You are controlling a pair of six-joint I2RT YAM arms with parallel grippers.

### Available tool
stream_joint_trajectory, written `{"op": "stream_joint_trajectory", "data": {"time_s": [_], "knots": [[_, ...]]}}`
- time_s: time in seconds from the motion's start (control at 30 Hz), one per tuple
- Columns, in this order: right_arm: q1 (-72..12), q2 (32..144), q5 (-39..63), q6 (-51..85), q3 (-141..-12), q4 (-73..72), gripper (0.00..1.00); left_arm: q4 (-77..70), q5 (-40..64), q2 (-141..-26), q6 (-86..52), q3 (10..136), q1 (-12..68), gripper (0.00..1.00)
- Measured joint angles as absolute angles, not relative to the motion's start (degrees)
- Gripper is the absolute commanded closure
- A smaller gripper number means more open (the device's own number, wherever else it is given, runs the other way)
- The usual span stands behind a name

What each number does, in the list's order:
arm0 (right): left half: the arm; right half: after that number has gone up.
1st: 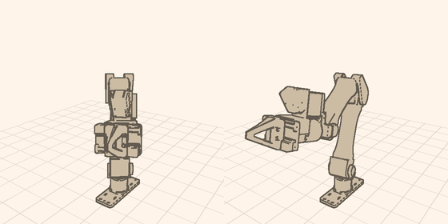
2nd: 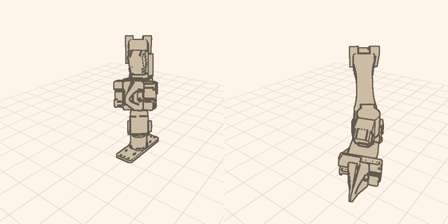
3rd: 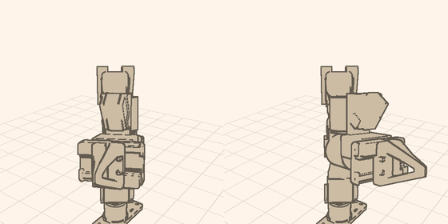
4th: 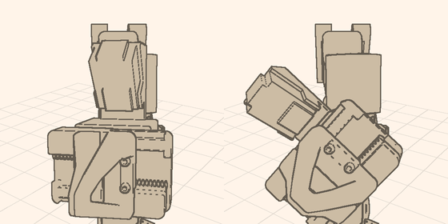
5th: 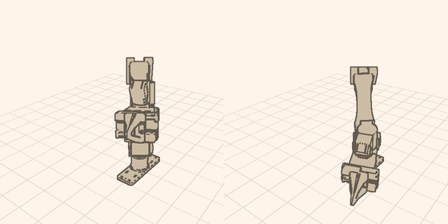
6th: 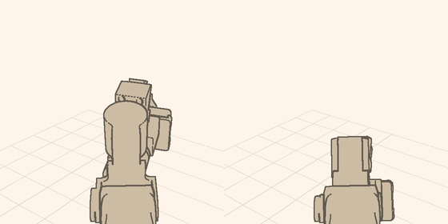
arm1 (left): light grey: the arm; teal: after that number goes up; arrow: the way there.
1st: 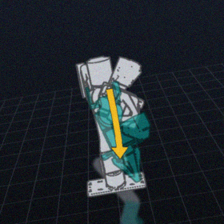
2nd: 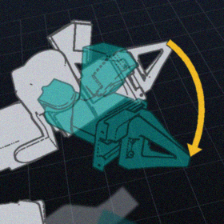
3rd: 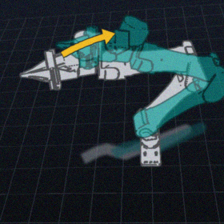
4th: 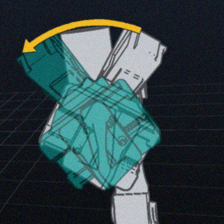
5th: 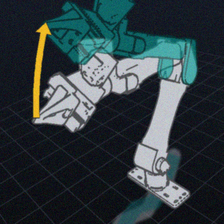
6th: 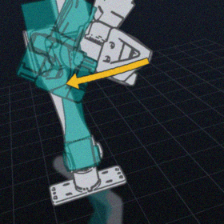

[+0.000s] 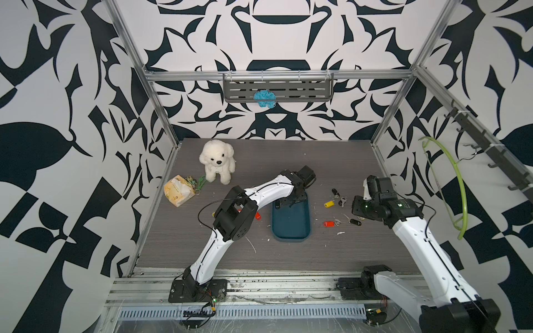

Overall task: Take the keys out of the storage box
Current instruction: Pick up the key from the storage box.

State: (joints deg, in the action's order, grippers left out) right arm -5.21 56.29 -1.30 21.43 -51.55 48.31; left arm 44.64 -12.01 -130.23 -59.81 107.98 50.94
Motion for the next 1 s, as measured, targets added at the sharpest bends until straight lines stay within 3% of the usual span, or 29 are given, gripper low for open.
{"op": "stream_joint_trajectory", "data": {"time_s": [0.17,0.53,0.73,1.0], "knots": [[-5.21,56.31,-0.93,21.32,-51.46,48.14,0.71,42.68,-12.23,-132.33,-57.93,109.4,50.87,0.4],[-5.21,56.66,-0.19,21.19,-51.24,48.03,0.72,42.09,-9.65,-136.29,-53.6,114.63,49.76,0.77],[-5.21,56.97,-0.16,21.17,-51.2,47.94,0.73,40.62,-6.5,-134.54,-52.42,110.76,50.3,0.85],[-5.21,56.97,-0.1,21.17,-51.2,47.92,0.73,42.72,-5.91,-128.7,-51.66,103.2,51.79,0.84]]}}
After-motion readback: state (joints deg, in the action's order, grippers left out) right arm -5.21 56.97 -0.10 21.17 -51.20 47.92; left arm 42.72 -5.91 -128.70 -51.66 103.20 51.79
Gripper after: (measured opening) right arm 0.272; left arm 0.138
